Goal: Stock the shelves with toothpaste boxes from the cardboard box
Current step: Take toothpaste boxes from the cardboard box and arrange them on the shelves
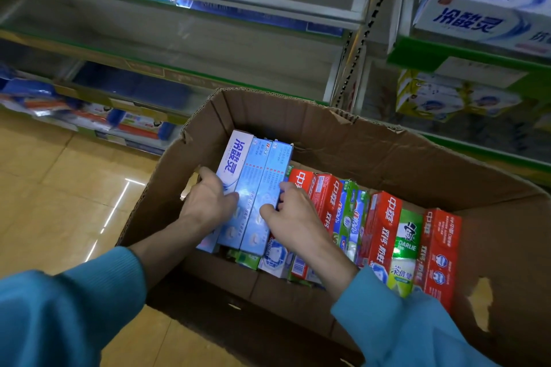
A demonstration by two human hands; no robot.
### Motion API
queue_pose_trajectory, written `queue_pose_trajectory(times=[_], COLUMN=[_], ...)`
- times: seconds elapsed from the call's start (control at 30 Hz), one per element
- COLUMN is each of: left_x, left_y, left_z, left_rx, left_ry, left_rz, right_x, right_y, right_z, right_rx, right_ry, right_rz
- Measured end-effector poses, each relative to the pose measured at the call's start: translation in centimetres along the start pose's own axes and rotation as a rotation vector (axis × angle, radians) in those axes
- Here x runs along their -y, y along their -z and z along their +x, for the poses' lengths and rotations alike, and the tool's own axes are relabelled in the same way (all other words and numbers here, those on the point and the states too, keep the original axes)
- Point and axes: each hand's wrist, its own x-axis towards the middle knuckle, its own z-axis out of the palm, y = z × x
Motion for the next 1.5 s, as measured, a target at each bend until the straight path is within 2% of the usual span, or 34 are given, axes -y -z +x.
queue_pose_trajectory(times=[0.2, 0.4, 0.6, 0.7, 0.8, 1.0, 1.13, 1.27, 1.37, 1.5], left_x=[0.7, 0.6, 0.0, -1.0, -3.1, -8.8, -11.3, -13.8, -15.8, -17.7], left_y=[0.3, 0.8, 3.8, 5.8, 7.4, 8.9, 7.9, 7.3, 7.2, 5.6], left_z=[-0.6, -2.1, -4.7, -6.0, -7.6, -11.3, -12.8, -13.8, -14.6, -15.8], left_rx=[-0.047, -0.113, -0.249, -0.26, -0.244, -0.295, -0.246, -0.131, -0.058, 0.005], left_ry=[-0.109, -0.118, -0.19, -0.234, -0.286, -0.402, -0.456, -0.435, -0.427, -0.44], left_rz=[0.128, 0.199, 0.179, 0.064, -0.049, -0.227, -0.572, -0.862, -1.007, -1.048], right_x=[0.0, 1.2, 4.2, 5.8, 7.2, 7.8, 6.9, 5.1, 3.2, 0.3], right_y=[-0.2, 0.5, 1.8, 2.1, 3.3, 7.2, 11.9, 18.4, 23.3, 28.5], right_z=[0.1, -1.4, -6.1, -8.5, -10.1, -11.5, -11.7, -12.6, -13.9, -15.6], right_rx=[0.001, 0.016, 0.166, 0.231, 0.228, 0.013, -0.06, 0.067, 0.195, 0.222], right_ry=[-0.016, -0.019, 0.203, 0.3, 0.339, 0.453, 0.5, 0.479, 0.449, 0.409], right_rz=[0.015, -0.038, -0.097, -0.036, 0.024, 0.184, 0.322, 0.51, 0.536, 0.573])
